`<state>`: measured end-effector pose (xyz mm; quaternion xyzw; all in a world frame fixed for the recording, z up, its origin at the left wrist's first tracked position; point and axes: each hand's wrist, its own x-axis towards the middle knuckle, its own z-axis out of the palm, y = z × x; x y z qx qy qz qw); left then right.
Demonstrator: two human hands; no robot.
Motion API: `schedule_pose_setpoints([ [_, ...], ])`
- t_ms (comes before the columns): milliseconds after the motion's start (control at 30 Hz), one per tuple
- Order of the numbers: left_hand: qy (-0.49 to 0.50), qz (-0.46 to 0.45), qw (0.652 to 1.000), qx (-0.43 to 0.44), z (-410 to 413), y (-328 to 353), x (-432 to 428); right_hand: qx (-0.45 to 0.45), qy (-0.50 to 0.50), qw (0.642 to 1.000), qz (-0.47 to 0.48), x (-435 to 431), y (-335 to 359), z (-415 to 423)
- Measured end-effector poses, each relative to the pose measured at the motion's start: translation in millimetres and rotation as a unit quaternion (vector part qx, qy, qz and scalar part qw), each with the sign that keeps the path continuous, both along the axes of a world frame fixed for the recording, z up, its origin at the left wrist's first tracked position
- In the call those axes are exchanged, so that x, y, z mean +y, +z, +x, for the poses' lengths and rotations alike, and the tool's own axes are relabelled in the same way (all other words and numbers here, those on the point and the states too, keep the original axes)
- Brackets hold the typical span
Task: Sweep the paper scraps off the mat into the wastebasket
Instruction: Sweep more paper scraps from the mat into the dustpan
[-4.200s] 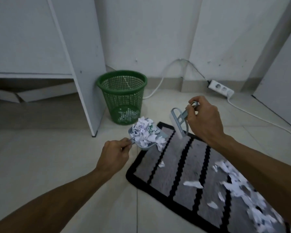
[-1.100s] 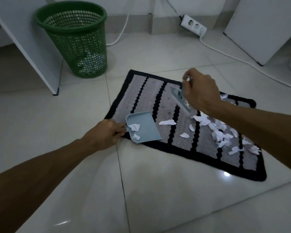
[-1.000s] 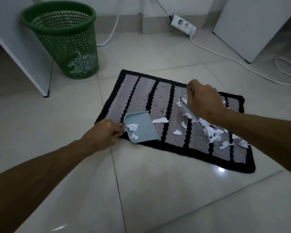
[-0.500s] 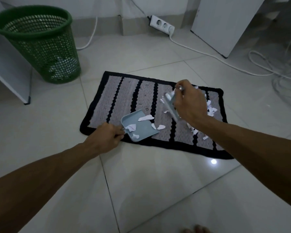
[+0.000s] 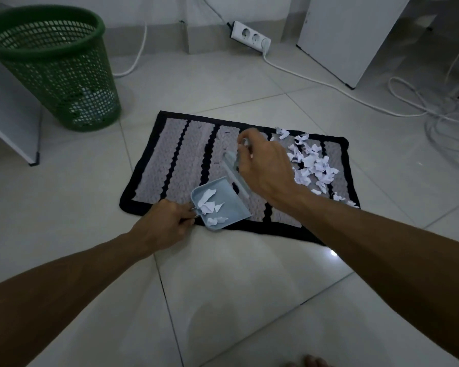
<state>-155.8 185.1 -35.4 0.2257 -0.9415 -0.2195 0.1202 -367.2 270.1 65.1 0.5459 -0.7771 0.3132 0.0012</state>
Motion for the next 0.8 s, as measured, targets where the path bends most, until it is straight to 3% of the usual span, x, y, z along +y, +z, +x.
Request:
schedule_pose_setpoints([
  [100,0.008,0.011,1.0,0.005,-0.2,-3.5,2.3,0.015,-0.022,0.999,0.017,1.8,-7.6,-10.8],
  [300,0.019,0.004,0.999,0.037,-4.2,-5.7,8.6,-0.013,0.038,0.999,0.032,15.2,-22.9,7.3],
  [533,0.0,0.004,0.998,0.06,-25.8,-1.9,12.6,0.044,-0.064,0.997,-0.012,15.8,6.6,-74.8],
  [667,0.011,0.004,0.999,0.043,-43.7,-1.4,14.7,0.11,-0.156,0.98,0.056,29.9,-3.4,-123.8],
  [800,0.021,0.019,0.999,0.021,-60.7,-3.5,15.3,0.092,-0.133,0.979,0.122,42.1,-25.1,-125.8],
])
